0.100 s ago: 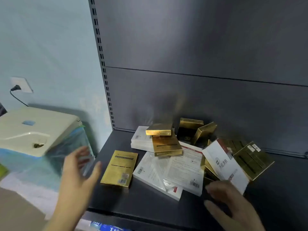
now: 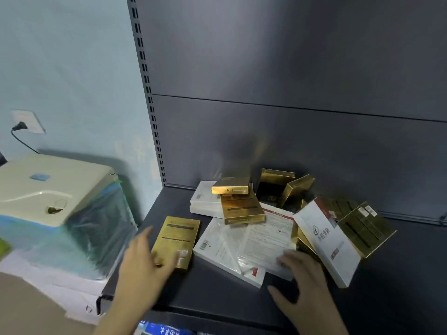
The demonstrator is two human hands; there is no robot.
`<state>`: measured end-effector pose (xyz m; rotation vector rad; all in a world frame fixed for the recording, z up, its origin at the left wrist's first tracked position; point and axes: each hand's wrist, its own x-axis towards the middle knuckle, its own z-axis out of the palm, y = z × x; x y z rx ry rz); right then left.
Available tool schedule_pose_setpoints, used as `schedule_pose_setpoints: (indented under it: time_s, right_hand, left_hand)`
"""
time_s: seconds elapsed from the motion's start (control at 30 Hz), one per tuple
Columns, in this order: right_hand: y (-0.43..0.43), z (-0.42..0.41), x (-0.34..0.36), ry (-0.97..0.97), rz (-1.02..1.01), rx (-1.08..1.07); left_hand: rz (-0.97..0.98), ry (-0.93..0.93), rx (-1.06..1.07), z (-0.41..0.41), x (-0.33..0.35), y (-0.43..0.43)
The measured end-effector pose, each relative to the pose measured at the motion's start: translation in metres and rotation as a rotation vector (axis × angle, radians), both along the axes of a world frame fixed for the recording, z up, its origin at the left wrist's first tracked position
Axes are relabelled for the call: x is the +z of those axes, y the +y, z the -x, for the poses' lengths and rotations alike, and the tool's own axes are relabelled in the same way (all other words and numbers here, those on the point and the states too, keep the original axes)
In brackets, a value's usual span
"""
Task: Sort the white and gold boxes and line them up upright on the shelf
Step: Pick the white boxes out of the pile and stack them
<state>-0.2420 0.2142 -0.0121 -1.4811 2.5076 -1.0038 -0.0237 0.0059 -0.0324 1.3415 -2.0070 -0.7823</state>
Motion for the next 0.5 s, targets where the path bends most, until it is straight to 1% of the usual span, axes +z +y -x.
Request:
schedule_pose_setpoints:
  time_s: [0.03,0.07,0.1,0.17,0.23,0.4,0.5]
  right_hand:
    - [-0.011,-0.006,-0.005,0.06,-0.065,0.033]
    - [-0.019,-0.006,-0.01,0.18,-0.14,0.03]
    - [-0.024,-0.003,-0.012,0.231,-0.198,0.042]
    - [-0.029,0.005,-0.015,0.351,-0.259,0.035]
    - [-0.033,0.006,-0.019,0.423,-0.293,0.046]
    - [-0.029,0.013,-0.01,0.495,-0.186,0.099]
    - [-0.019,0.014,0.004,0.452,-0.027,0.121]
  left_hand:
    - [-0.022,-0.161,-0.055,0.008,-0.009,0.005]
    - [0.009,-0.286,-0.101,0.013,-0.019,0.007]
    - [0.04,-0.397,-0.131,0.015,-0.023,0.008]
    - [0.095,-0.503,-0.152,0.017,-0.031,0.006]
    - [0.125,-0.538,-0.181,0.019,-0.036,0.003]
    - [0.239,-0.509,-0.228,0.016,-0.03,-0.012]
    - [0.245,-0.552,-0.298,0.013,-0.024,-0.019]
